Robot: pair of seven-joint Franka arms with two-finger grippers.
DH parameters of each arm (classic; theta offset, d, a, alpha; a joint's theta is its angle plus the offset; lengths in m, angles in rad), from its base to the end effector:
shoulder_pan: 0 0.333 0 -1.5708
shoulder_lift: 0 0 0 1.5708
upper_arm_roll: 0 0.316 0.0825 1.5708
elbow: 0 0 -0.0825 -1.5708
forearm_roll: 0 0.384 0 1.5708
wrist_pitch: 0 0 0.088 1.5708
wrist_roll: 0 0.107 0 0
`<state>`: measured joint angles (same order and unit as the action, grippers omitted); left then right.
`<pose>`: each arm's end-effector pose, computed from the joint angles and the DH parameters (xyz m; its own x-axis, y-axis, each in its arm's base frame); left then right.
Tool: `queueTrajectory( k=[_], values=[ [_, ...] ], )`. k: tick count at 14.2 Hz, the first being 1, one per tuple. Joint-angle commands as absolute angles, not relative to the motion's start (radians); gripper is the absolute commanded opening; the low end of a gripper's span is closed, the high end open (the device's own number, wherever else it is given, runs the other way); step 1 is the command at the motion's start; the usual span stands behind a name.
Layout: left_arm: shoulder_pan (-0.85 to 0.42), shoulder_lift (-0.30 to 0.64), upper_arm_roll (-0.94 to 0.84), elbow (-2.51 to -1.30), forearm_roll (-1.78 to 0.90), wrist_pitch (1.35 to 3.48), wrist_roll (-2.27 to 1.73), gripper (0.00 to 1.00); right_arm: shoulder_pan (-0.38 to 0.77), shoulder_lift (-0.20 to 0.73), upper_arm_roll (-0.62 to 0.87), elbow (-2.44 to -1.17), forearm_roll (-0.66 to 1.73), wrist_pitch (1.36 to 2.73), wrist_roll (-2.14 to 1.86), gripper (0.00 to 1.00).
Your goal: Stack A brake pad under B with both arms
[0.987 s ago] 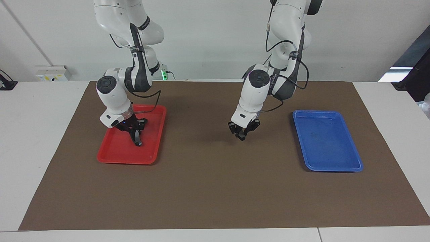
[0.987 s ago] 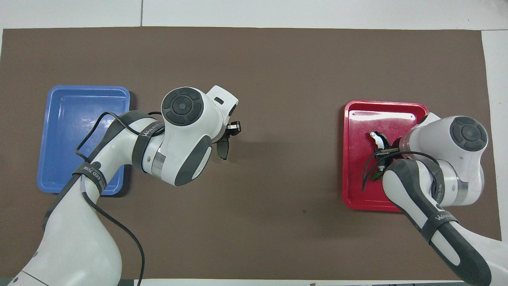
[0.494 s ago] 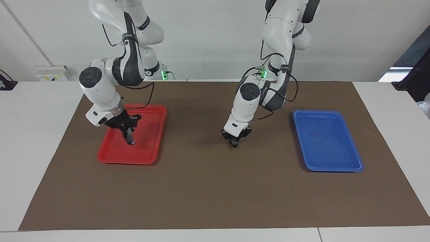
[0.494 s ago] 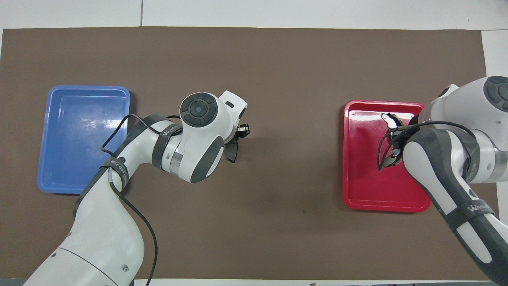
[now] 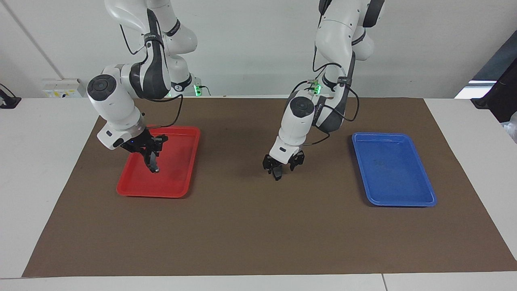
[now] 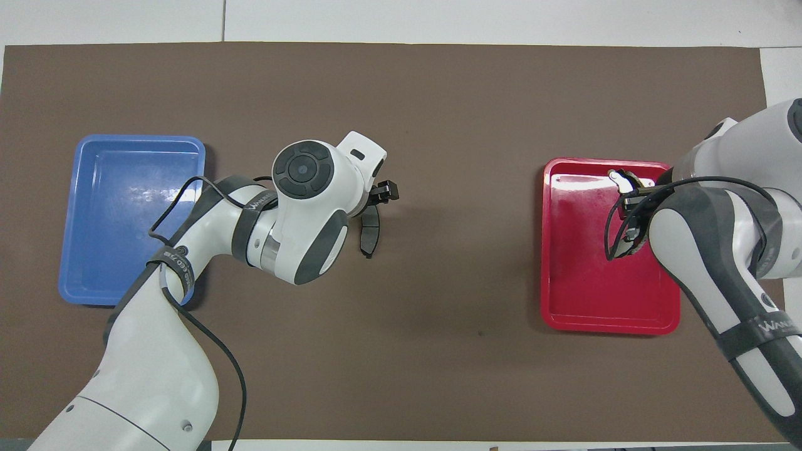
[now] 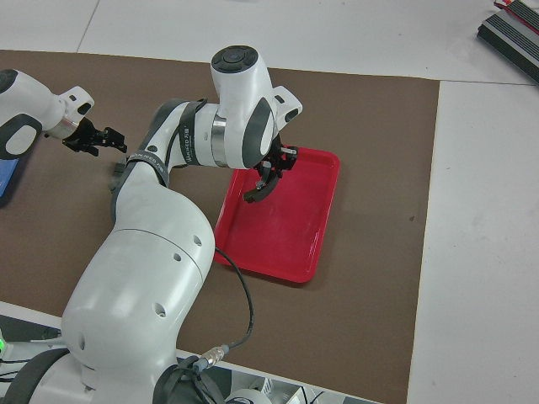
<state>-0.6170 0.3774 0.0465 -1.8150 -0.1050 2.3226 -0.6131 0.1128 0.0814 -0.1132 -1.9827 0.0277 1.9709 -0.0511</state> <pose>0.5486 -0.3571 0.3454 0.9919 0.1088 0.0657 0.0996 -0.9866 0.1296 0.5628 0.0025 0.4176 0.9950 0.0394 -0.0917 0.0377 -0.9991 -0.0199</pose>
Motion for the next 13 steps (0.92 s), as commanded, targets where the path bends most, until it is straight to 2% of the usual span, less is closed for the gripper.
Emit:
queueTrajectory(
  k=[1, 2, 4, 7, 11, 13],
  values=[
    [-0.514, 0.250, 0.054, -1.868, -0.115, 2.249, -0.456, 1.00, 0.123, 0.127, -0.107, -1.843, 0.128, 1.858, -0.057, 0.00],
    [-0.471, 0.215, 0.054, -1.868, -0.115, 2.176, -0.383, 1.00, 0.141, 0.129, -0.103, -1.812, 0.133, 1.838, -0.019, 0.00],
    [-0.367, 0.163, 0.055, -1.868, -0.115, 2.048, -0.278, 1.00, 0.248, 0.170, -0.097, -1.740, 0.133, 1.838, 0.142, 0.00],
    [-0.194, 0.108, 0.055, -1.867, -0.114, 1.979, -0.078, 1.00, 0.408, 0.222, -0.094, -1.649, 0.135, 1.855, 0.392, 0.00],
    [-0.058, 0.006, 0.057, -1.836, -0.112, 1.887, 0.012, 1.00, 0.572, 0.383, -0.094, -1.491, 0.137, 1.868, 0.631, 0.00],
    [-0.028, -0.021, 0.055, -1.761, -0.080, 1.788, 0.015, 1.00, 0.658, 0.480, -0.094, -1.450, 0.130, 1.940, 0.728, 0.00]
  ],
)
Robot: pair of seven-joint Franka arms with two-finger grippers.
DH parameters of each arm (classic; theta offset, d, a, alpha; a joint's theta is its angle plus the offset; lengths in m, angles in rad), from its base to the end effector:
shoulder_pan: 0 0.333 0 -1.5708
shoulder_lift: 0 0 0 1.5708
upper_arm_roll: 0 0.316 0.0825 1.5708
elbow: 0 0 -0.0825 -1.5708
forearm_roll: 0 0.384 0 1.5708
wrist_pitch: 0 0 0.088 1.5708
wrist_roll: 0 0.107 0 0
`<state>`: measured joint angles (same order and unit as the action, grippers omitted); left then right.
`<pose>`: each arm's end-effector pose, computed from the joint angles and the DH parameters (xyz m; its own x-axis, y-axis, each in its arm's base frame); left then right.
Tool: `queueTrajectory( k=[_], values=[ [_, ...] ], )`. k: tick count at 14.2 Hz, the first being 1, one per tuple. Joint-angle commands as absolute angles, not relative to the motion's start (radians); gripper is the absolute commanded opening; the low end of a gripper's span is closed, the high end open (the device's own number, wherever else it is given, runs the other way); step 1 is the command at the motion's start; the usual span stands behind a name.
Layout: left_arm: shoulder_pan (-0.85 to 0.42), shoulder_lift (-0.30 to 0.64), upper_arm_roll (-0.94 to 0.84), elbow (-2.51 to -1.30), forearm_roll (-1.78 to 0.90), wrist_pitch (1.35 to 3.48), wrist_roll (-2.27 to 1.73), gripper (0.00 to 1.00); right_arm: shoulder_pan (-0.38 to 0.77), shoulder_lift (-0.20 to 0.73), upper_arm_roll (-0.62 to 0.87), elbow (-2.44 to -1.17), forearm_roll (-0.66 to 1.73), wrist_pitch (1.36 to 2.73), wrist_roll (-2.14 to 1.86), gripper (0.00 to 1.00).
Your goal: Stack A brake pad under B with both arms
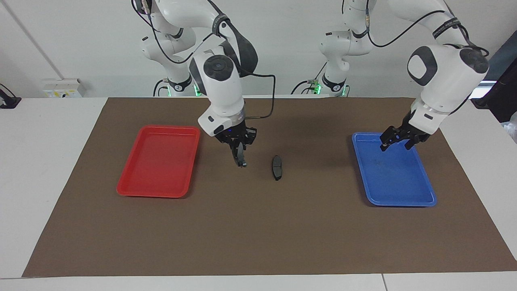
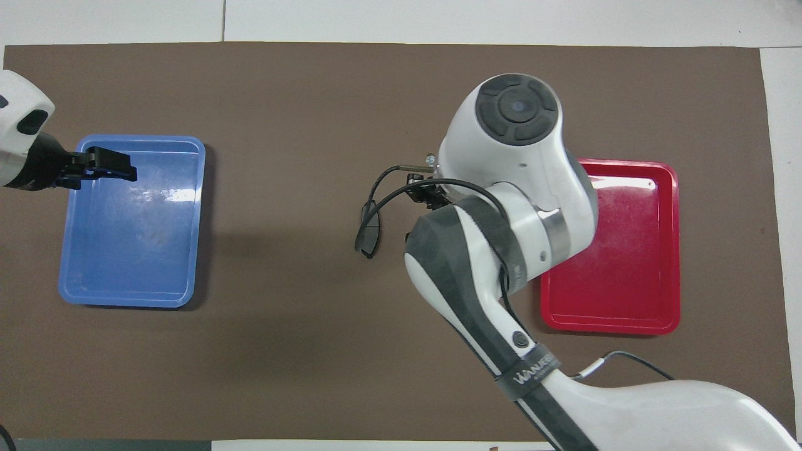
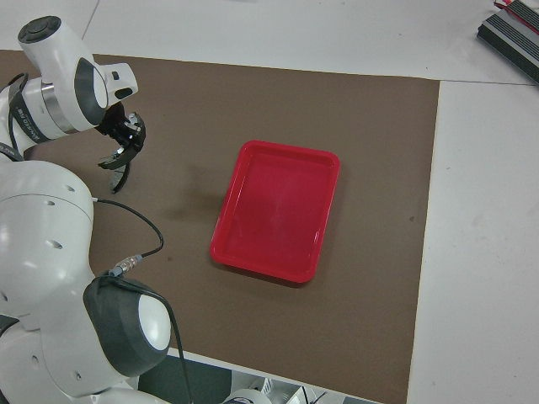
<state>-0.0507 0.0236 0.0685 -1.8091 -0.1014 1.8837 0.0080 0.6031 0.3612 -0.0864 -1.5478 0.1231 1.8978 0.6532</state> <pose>0.5757 0.0024 0.5252 0.9979 0.0409 0.0503 0.0359 -0.9948 0.0958 0.5705 0.3426 0.4429 0.9839 -0.1682 -0.0608 -0.1719 -0.9832 -0.0612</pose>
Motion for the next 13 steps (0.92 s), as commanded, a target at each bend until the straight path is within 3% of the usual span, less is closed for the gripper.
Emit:
queueTrajectory(
  k=[1, 3, 6, 13],
  values=[
    [-0.028, -0.021, 0.055, -1.705, -0.066, 1.717, 0.015, 1.00, 0.682, 0.517, -0.094, -1.450, 0.126, 2.003, 0.770, 0.00],
    [-0.029, -0.018, 0.054, -1.608, -0.048, 1.582, 0.015, 1.00, 0.710, 0.569, -0.094, -1.451, 0.126, 2.087, 0.784, 0.00],
    [-0.029, -0.003, 0.054, -1.493, -0.043, 1.441, 0.014, 1.00, 0.718, 0.571, -0.094, -1.500, 0.126, 2.177, 0.778, 0.00],
    [-0.031, -0.045, 0.054, -1.575, -0.044, 1.485, 0.015, 1.00, 0.727, 0.558, -0.094, -1.574, 0.123, 2.168, 0.681, 0.00]
  ],
)
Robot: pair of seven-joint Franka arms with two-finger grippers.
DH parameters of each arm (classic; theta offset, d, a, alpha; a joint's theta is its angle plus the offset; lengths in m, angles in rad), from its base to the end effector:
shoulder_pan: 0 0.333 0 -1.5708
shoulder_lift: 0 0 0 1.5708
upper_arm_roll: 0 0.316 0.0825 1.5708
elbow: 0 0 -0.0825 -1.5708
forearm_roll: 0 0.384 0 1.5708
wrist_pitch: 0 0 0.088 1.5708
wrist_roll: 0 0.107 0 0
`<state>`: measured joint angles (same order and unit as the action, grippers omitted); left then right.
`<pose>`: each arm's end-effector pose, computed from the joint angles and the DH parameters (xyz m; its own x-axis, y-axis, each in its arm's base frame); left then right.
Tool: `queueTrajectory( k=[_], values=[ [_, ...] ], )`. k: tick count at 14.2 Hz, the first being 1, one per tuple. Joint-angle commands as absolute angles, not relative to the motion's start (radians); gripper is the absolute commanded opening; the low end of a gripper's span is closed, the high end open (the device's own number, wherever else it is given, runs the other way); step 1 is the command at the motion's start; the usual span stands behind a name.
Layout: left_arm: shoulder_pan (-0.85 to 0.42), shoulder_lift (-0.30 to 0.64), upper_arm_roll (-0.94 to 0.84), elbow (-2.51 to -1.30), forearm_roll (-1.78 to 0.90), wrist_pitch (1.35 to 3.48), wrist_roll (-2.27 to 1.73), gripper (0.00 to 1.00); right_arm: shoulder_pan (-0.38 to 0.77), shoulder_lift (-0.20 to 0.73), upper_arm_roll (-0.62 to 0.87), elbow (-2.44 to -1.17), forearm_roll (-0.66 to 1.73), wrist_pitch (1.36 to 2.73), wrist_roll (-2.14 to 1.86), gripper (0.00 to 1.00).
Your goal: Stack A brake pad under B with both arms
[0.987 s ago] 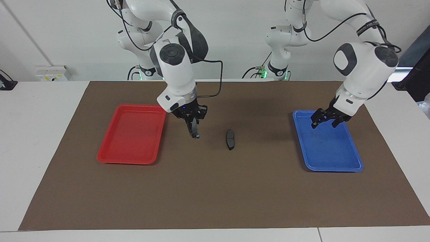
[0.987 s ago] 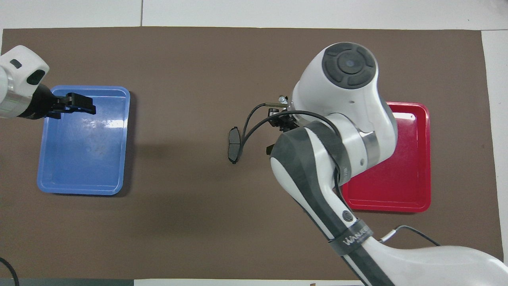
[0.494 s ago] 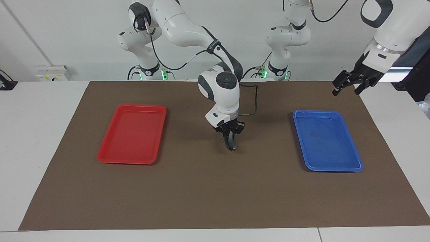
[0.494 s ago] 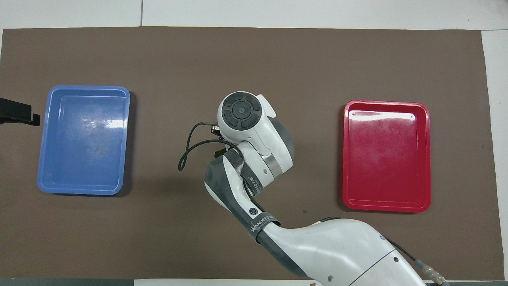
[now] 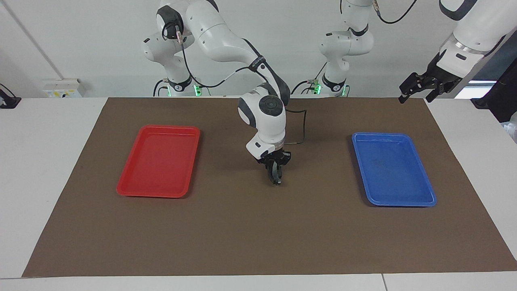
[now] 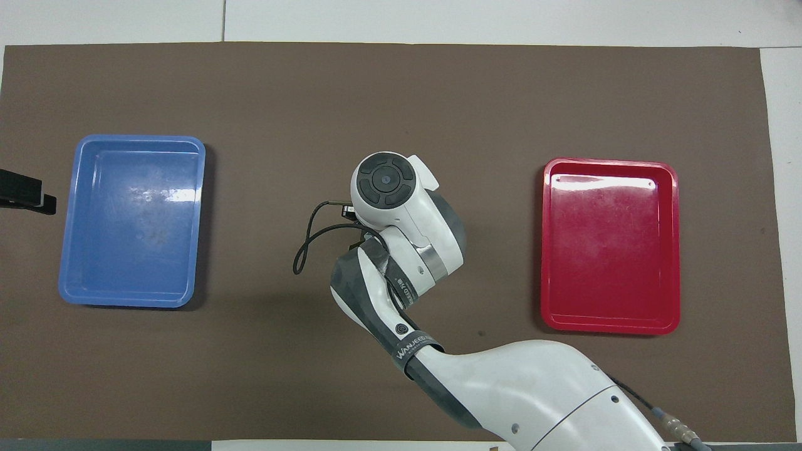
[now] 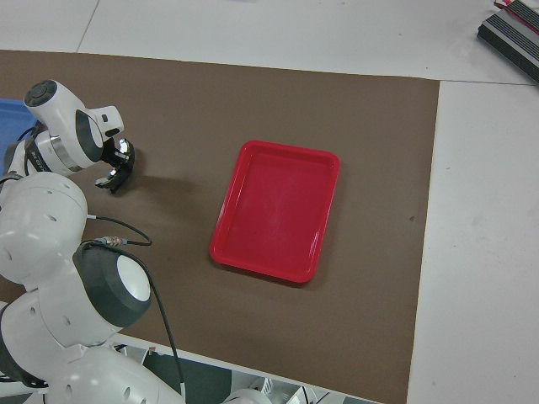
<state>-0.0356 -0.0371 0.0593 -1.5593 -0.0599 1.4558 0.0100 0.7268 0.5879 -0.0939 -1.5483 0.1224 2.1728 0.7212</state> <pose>0.5310 0.0063 0.6405 0.9978 0.0066 -0.0656 0.0107 -0.9980 0.0626 0.5592 0.4284 0.3119 0.9904 -0.1383 -0.0050 -0.1384 -0.9883 -0.0641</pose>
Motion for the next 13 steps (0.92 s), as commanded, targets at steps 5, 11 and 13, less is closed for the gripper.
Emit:
queueTrajectory(
  k=[5, 11, 13],
  values=[
    [-0.029, -0.046, 0.054, -1.577, -0.044, 1.457, 0.014, 1.00, 0.729, 0.545, -0.089, -1.614, 0.126, 2.167, 0.592, 0.00],
    [-0.029, -0.049, 0.052, -1.583, -0.022, 1.471, 0.018, 1.00, 0.736, 0.543, -0.087, -1.615, 0.126, 2.172, 0.586, 0.00],
    [-0.029, -0.051, 0.052, -1.592, -0.012, 1.477, 0.018, 1.00, 0.736, 0.543, -0.087, -1.614, 0.126, 2.175, 0.588, 0.00]
  ],
)
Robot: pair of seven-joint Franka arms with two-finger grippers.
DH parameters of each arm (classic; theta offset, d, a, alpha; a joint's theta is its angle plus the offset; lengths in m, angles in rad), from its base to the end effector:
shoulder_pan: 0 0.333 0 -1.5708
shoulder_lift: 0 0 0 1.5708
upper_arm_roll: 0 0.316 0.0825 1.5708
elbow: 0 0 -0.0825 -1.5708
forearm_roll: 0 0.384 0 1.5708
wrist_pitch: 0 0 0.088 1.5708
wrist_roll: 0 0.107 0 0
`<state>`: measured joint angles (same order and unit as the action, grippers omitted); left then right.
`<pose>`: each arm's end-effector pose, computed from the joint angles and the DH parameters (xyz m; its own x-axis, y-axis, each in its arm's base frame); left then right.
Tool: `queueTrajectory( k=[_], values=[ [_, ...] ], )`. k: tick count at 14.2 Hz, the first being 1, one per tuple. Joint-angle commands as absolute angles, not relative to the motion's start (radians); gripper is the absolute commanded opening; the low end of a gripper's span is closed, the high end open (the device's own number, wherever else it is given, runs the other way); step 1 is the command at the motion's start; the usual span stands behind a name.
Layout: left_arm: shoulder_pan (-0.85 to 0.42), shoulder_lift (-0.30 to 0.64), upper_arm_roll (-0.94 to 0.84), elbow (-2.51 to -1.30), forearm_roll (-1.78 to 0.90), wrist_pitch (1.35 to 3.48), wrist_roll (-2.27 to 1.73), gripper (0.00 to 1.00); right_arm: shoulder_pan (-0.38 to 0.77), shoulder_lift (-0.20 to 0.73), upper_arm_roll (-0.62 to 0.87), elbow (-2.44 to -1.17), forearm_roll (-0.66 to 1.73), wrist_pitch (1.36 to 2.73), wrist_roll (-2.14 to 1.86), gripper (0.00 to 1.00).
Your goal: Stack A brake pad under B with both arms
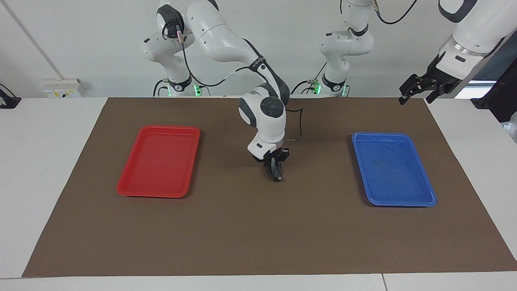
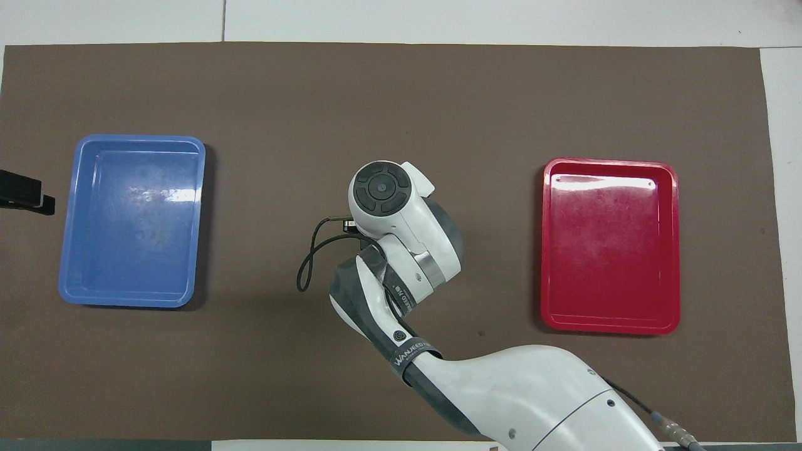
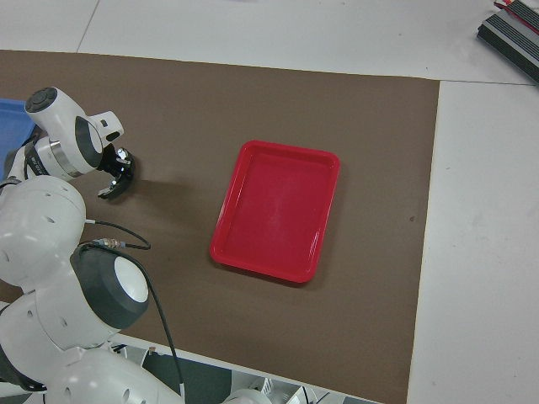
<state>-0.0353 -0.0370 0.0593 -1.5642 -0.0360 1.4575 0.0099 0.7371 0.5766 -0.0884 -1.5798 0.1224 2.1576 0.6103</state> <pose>0.5311 0.0092 0.6382 0.9976 0.0098 -0.0692 0.0125 -0.9992 0.0388 0.5459 0.4308 0.3038 0.9995 -0.0142 -0.0287 -0.0155 -0.9988 -0.0458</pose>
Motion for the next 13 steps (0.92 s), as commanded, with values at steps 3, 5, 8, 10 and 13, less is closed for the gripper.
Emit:
queueTrajectory(
  k=[3, 5, 8, 10, 13],
  values=[
    [-0.031, -0.054, 0.051, -1.591, -0.012, 1.471, 0.009, 1.00, 0.747, 0.543, -0.087, -1.623, 0.126, 2.181, 0.588, 0.00],
    [-0.029, -0.054, 0.052, -1.591, -0.012, 1.470, 0.008, 1.00, 0.750, 0.541, -0.087, -1.628, 0.126, 2.187, 0.589, 0.01],
    [-0.028, -0.054, 0.054, -1.591, -0.012, 1.468, 0.008, 1.00, 0.750, 0.535, -0.087, -1.643, 0.126, 2.191, 0.595, 0.74],
    [-0.029, -0.054, 0.054, -1.591, -0.012, 1.468, 0.008, 1.00, 0.758, 0.534, -0.087, -1.644, 0.126, 2.194, 0.600, 1.00],
    [-0.028, -0.054, 0.054, -1.591, -0.012, 1.468, 0.008, 1.00, 0.759, 0.534, -0.089, -1.628, 0.120, 2.189, 0.598, 1.00]
  ],
)
